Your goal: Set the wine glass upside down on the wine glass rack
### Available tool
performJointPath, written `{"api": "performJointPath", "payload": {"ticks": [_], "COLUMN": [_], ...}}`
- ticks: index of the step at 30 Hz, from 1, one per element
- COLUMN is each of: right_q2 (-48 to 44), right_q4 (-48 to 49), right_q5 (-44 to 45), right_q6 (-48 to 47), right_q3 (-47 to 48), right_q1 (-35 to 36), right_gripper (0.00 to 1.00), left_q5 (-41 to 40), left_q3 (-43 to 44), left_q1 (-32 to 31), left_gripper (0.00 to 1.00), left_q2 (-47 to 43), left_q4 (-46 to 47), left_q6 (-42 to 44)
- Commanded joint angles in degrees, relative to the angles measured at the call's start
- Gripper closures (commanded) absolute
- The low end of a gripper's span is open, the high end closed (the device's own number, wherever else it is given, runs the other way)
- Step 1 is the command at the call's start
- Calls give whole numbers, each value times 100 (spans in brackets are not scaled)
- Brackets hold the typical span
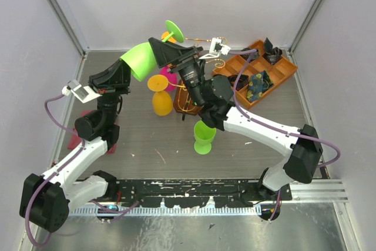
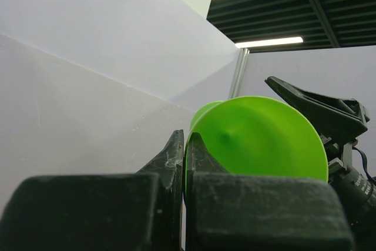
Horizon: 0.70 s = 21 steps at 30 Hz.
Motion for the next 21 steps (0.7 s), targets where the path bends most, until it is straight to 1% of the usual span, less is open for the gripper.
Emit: {"api": "performJointPath", "payload": {"ticks": [1, 6, 16, 21], "right_q2": [175, 326, 198, 124], "right_q4": [171, 156, 239, 262], "right_q5": [-256, -521, -543, -475], "right_q6": [233, 345, 360, 288], "right_q3": [430, 595, 365, 287], "right_q1": [-11, -11, -13, -11], "right_gripper": [3, 10, 43, 54], "left_q5": [-68, -172, -472, -458], "left_q3": [-51, -51, -98, -134], "left_q1": [6, 7, 8, 8], "left_gripper": [100, 100, 100, 100], "left_q2": [-67, -51, 13, 39], "left_q4": [261, 261, 261, 261], "left_q6": [54, 86, 87, 88]}}
